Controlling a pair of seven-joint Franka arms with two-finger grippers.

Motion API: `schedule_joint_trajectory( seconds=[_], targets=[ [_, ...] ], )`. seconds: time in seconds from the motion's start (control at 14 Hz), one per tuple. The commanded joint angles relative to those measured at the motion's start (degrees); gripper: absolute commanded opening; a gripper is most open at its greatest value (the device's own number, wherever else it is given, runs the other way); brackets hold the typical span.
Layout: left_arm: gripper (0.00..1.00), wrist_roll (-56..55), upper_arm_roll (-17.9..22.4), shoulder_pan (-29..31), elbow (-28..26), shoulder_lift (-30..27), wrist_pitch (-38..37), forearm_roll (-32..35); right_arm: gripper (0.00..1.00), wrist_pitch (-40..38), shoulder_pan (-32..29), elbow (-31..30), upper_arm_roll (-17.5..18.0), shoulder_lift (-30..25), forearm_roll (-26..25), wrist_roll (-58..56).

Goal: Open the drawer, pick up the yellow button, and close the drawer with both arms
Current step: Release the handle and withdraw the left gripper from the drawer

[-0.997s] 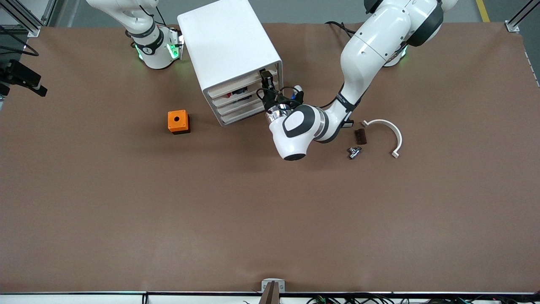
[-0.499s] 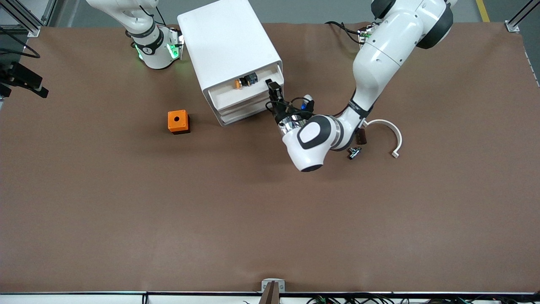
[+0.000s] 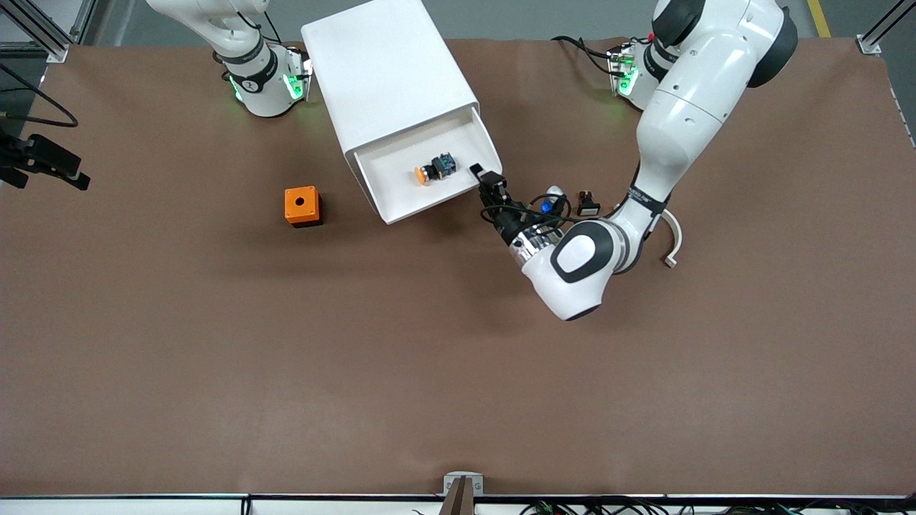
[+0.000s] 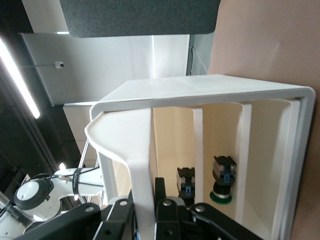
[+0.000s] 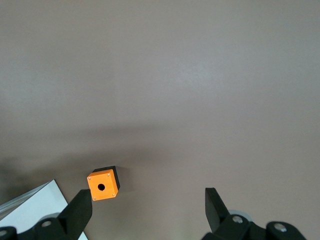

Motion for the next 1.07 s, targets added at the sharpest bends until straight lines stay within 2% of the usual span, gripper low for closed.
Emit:
schedule_joint_trajectory(
  seconds=[0.0, 0.07, 0.14, 0.21, 0.36, 0.43, 0.78, 1.0],
  targets=[
    [0.15, 0.44, 0.26, 1.25, 0.38, -0.09, 0.79, -1.1, 1.0, 0.22, -0.3, 1.15, -0.02, 1.32, -0.34, -0.49],
    [0.17, 0.44, 0.26, 1.16, 0.38, -0.09, 0.88, -1.01, 1.0, 0.22, -0.31, 1.15, -0.11, 1.32, -0.34, -0.49],
    [0.23, 0.52, 0.35, 1.16, 0.38, -0.09, 0.88, -1.01, 1.0, 0.22, -0.31, 1.15, -0.11, 1.67, -0.51, -0.49],
    [0.39, 0.61, 0.35, 1.25, 0.46, -0.09, 0.88, -1.01, 1.0, 0.3, -0.31, 1.15, -0.02, 1.85, -0.86, -0.49],
    [0.88, 4.45, 0.7, 1.86, 0.72, -0.18, 0.88, -1.01, 1.0, 0.3, -0.39, 1.41, -0.11, 2.81, -1.13, -0.49],
    [0.99, 7.61, 0.79, 1.86, 1.77, -0.18, 0.88, -1.01, 1.0, 0.48, -0.92, 1.85, -0.19, 3.6, -0.78, -0.57],
    [0.99, 16.5, 0.7, 2.92, 6.25, 0.69, 0.53, -1.01, 1.0, 0.57, -1.45, 2.38, -0.02, 5.89, -1.21, -0.49],
    [0.99, 27.9, 1.4, 3.53, 9.77, 0.17, 0.27, -0.22, 1.0, 0.04, -1.27, 2.38, 0.07, 5.89, -1.13, -0.14]
  ],
)
